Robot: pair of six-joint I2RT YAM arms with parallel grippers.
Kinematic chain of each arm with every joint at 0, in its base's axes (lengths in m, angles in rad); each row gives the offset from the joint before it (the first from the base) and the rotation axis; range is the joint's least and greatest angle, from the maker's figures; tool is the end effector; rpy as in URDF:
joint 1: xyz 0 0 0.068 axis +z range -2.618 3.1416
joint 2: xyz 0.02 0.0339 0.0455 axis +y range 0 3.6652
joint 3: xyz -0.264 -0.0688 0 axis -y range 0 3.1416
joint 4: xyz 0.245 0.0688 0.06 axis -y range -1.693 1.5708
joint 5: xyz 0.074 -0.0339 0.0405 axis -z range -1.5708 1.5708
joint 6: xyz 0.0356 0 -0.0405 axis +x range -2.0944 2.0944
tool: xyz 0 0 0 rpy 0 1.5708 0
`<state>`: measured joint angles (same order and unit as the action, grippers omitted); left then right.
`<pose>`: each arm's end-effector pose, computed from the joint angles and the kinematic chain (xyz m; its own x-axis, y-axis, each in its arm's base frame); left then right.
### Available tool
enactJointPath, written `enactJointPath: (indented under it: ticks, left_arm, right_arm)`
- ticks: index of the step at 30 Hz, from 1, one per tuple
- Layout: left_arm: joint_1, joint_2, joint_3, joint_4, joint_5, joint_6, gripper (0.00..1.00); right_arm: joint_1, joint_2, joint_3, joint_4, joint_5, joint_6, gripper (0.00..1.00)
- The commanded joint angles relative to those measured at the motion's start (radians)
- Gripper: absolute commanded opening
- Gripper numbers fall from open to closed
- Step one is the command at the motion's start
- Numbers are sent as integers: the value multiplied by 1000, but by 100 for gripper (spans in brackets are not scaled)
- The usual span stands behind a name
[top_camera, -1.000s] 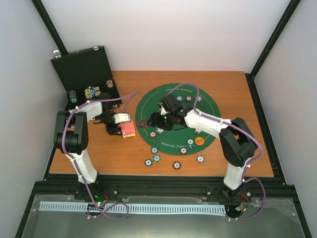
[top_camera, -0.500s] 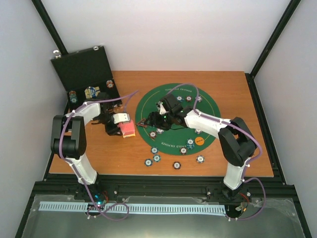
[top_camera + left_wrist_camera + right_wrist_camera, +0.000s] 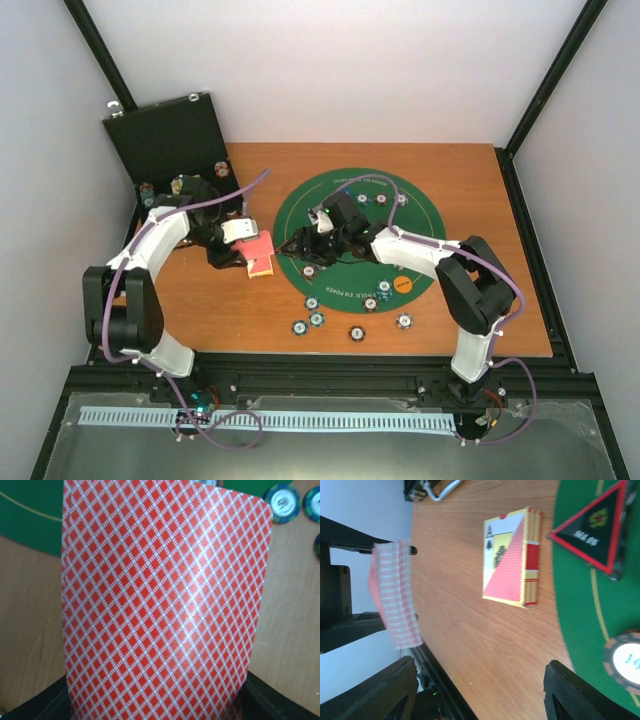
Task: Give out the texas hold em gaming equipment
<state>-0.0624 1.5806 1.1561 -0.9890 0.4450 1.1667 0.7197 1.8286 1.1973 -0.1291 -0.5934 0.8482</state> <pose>0.2857 -0.0332 0.2264 -0.2739 0.8486 -0.4525 0.9549 0.2959 -0.0231 0.2843 0.2757 0.2013 -0.9812 -0.0331 -0.1901 -0.1741 0.5765 0.7984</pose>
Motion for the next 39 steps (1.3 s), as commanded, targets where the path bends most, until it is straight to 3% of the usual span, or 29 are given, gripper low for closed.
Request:
enactJointPath:
  ticks: [1, 10, 20, 25, 39]
  left_arm:
    - [-10, -92, 53, -101, 118, 1, 1]
    - [-38, -192, 21, -145, 100, -10, 1]
    - [-44, -229, 21, -180, 74, -9, 1]
    - [-44, -241, 19, -198, 73, -1, 1]
    - [-108, -255, 40, -207, 85, -52, 1]
  right_arm:
    - [37, -16, -11, 128, -71, 58, 70]
    - [69, -106, -85, 297, -110, 151, 69]
    - [66, -216, -166, 170, -47, 99, 69]
    - [28, -280, -248, 203, -50, 117, 67]
    - [84, -200, -155, 376, -123, 175, 69]
